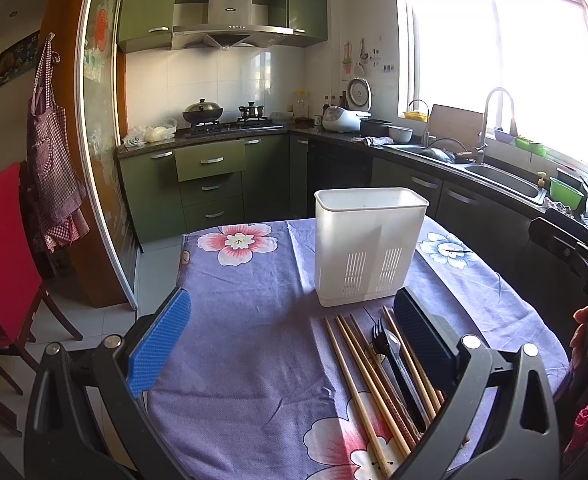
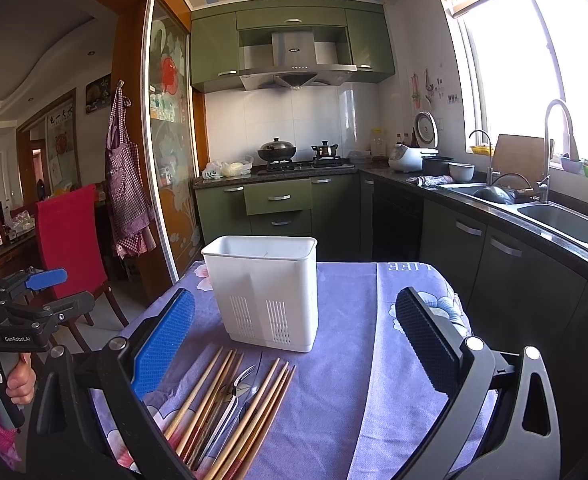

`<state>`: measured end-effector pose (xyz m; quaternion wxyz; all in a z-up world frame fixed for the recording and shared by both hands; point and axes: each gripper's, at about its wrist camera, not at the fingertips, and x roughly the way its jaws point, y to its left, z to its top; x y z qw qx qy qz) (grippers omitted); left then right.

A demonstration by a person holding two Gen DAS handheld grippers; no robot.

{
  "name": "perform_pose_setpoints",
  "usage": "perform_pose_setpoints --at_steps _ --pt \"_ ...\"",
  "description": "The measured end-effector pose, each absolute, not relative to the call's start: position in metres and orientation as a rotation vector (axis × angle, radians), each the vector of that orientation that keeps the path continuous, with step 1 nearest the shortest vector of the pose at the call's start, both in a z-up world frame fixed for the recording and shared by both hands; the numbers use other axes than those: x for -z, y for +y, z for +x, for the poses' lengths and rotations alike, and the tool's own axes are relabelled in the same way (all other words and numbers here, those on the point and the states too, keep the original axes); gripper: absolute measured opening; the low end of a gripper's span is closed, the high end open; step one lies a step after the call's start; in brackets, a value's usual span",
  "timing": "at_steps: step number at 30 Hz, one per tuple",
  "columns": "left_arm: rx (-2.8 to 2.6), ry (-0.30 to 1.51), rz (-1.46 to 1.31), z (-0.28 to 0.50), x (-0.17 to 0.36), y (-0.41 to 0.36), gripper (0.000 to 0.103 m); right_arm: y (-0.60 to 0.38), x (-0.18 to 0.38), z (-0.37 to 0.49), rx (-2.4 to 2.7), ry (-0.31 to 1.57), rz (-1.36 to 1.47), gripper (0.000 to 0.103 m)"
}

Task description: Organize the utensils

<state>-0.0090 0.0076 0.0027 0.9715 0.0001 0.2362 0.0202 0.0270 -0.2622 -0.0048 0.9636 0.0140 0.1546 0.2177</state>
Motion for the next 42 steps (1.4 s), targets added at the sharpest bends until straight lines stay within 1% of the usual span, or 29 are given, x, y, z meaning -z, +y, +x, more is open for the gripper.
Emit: perform_pose_setpoints --at_steps 42 --pt "-0.038 0.483 0.006 -0.0068 0.0035 0.0027 0.097 -0.2583 0.0127 0.0272 -0.442 0.321 0.033 0.099"
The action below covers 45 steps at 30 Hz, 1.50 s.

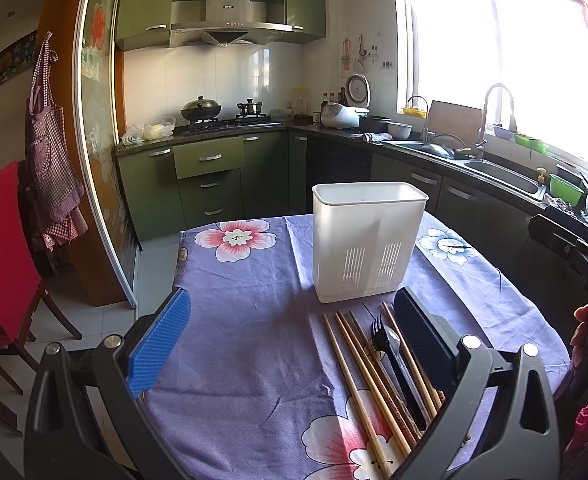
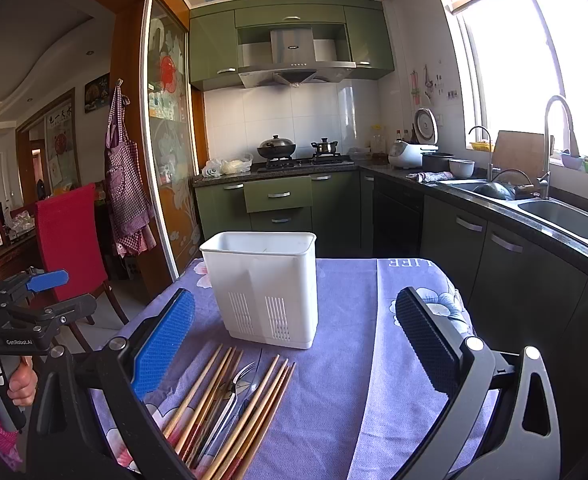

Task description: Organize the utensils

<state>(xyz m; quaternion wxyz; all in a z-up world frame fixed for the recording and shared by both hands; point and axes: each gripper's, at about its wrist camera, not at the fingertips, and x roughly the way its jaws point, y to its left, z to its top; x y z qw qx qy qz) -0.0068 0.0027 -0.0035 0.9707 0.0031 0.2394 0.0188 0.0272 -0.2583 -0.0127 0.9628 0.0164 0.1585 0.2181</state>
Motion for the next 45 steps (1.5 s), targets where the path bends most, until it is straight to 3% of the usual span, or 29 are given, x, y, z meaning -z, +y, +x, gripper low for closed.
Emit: perform_pose_setpoints --at_steps 18,30,34,37,39,43,45 --pt "-0.032 0.540 -0.003 0.005 0.011 0.001 0.097 -0.257 0.018 0.027 -0.437 0.340 0.016 0.099" --pt "0.129 1.205 -0.294 0.086 0.085 -0.005 0.096 -0.248 0.044 0.065 -0.539 0.643 0.026 0.099" --pt "0.194 1.299 -0.272 0.097 0.094 -0.039 0.094 -0.252 0.056 0.074 -0.501 0.719 0.036 0.099" --pt "0.252 1.338 -0.258 0.108 0.098 -0.067 0.086 -0.264 0.063 0.081 -0.459 0.761 0.061 0.099" --pt "0.279 1.368 -0.271 0.119 0.103 -0.080 0.070 -0.273 0.068 0.084 -0.431 0.785 0.078 0.099" --pt "0.290 1.401 -0.289 0.135 0.113 -0.091 0.056 -0.287 0.073 0.086 -0.406 0.808 0.099 0.099" --pt "0.268 1.403 -0.279 0.143 0.118 -0.091 0.042 -0.293 0.075 0.085 -0.397 0.810 0.097 0.099"
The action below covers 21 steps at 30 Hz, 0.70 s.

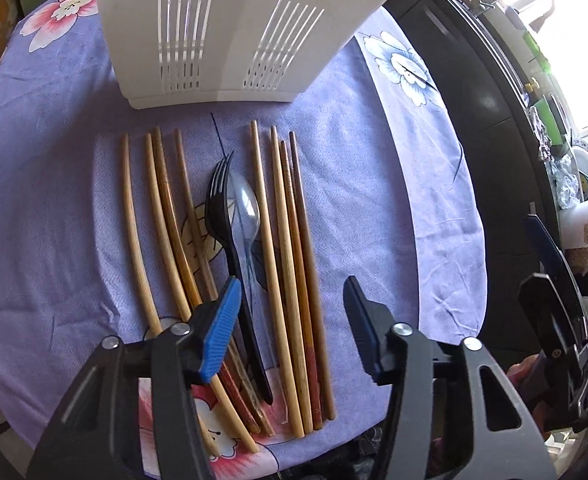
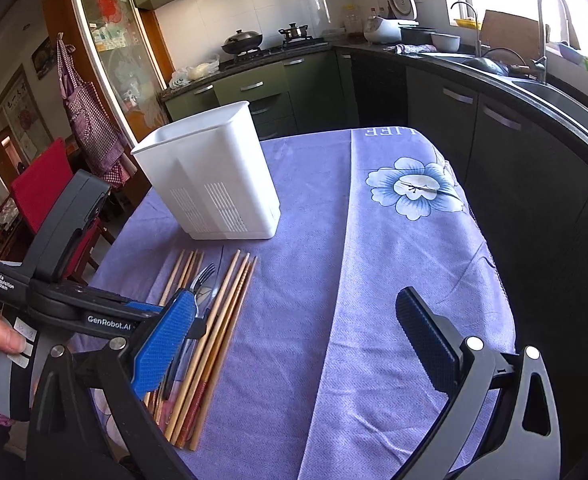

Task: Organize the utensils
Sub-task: 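Lower the left gripper onto the black fork and close on it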

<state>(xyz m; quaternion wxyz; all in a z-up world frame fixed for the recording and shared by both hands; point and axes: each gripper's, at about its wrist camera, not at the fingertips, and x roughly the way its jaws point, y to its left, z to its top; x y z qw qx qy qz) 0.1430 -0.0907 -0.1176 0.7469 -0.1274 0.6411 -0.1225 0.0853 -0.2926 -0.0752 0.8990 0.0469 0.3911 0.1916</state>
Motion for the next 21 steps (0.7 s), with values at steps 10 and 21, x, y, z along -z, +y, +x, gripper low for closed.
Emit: perform_pose_setpoints --at_steps 10,21 --pt "0.146 1.407 -0.181 0.158 0.126 -0.082 0.026 -0.292 0.078 0.089 -0.415 0.820 0.104 0.099" --pt "0.147 1.431 -0.171 0.160 0.133 -0.073 0.008 -0.282 0.075 0.091 -0.419 0.816 0.083 0.099"
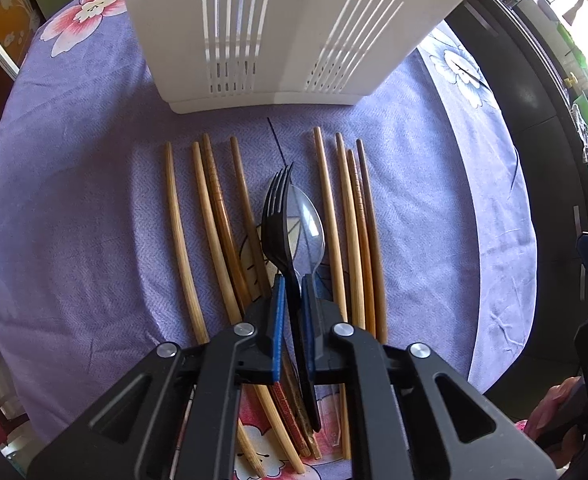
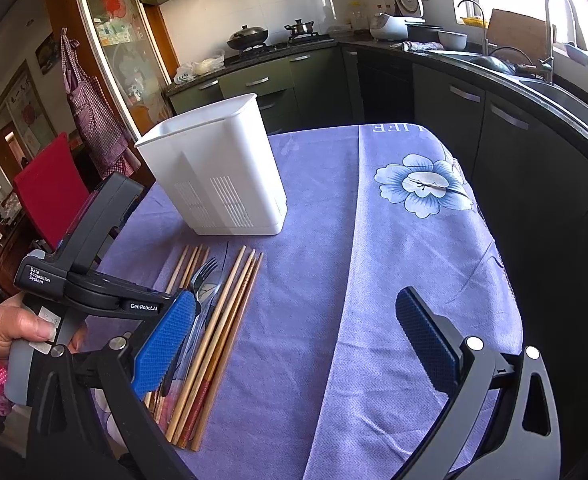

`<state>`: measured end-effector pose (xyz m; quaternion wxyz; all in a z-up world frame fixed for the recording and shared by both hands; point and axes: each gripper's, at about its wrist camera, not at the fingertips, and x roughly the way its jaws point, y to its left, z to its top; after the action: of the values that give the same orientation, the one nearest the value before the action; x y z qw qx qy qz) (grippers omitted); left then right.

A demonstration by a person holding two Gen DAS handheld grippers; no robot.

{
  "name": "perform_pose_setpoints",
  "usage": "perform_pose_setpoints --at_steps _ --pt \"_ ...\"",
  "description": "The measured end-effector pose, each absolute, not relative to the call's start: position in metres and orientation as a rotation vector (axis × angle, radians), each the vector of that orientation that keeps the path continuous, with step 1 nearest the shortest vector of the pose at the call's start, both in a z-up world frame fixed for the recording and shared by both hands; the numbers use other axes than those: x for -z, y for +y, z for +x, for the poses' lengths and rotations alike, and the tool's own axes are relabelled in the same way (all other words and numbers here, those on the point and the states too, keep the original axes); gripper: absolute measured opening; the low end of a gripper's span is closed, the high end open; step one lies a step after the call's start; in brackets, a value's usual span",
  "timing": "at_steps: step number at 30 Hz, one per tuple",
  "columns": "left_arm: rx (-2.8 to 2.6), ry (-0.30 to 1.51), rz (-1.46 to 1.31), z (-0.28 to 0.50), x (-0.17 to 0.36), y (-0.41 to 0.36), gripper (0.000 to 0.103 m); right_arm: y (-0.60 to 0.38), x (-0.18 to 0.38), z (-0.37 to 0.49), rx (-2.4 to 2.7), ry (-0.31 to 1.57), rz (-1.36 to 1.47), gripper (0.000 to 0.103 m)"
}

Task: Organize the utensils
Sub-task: 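Lower the left gripper onto the black fork and close on it, then grasp the clear plastic spoon with the right gripper while the left gripper lifts the fork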

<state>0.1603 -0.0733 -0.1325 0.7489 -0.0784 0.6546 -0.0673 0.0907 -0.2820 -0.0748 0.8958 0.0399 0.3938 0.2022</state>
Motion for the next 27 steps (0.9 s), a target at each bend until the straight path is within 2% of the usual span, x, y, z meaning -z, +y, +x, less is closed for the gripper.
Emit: perform_pose_setpoints --at_steps 9,14,16,18,22,24,26,27 --pt "0.170 1.365 -0.154 0.155 0.104 -0.060 0.005 -0.254 0.076 0.096 -0.466 0.903 0.006 0.099" --pt "0.130 1.297 -0.146 0.149 0.085 -0.038 0.005 -0.221 0.088 0.109 -0.564 1.031 -0.027 0.098" --pt "0.110 1.281 -0.142 0.145 0.078 -0.029 0.005 -0.204 0.091 0.112 -0.568 1.061 -0.073 0.089" --pt "0.096 1.260 -0.136 0.142 0.071 -0.021 0.005 -0.189 0.095 0.117 -0.571 1.101 -0.102 0.068" --pt "0.080 1.230 -0.126 0.136 0.061 -0.009 0.005 -0.162 0.109 0.129 -0.601 1.185 -0.114 0.062" --pt "0.078 1.221 -0.124 0.134 0.059 -0.005 0.005 -0.148 0.120 0.132 -0.615 1.233 -0.120 0.046" --pt "0.080 1.218 -0.127 0.133 0.061 -0.004 0.005 -0.138 0.131 0.136 -0.607 1.277 -0.127 0.037" --pt "0.085 1.221 -0.131 0.133 0.062 -0.004 0.005 -0.134 0.136 0.138 -0.605 1.291 -0.132 0.037"
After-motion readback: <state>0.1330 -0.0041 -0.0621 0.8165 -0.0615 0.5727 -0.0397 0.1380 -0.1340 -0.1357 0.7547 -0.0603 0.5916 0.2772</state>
